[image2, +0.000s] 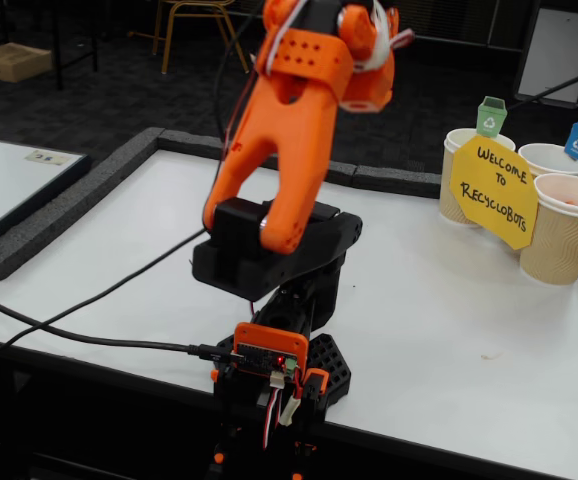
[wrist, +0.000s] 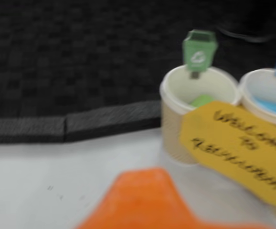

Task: Sort rubbish by color.

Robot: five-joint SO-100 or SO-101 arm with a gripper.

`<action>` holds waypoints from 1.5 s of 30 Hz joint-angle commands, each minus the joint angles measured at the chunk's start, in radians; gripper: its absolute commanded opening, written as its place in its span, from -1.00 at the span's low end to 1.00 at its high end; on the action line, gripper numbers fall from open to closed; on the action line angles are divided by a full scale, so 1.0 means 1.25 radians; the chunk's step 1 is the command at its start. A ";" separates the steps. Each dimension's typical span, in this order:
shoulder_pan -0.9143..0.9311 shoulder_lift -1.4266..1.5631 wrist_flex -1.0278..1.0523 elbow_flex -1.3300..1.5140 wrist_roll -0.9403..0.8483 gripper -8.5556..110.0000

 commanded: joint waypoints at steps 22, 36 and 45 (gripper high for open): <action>-0.067 0.001 -0.390 0.580 0.189 -0.83; -0.083 -0.001 -0.339 0.587 0.189 -0.82; -0.101 -0.001 -0.296 0.590 0.189 -0.82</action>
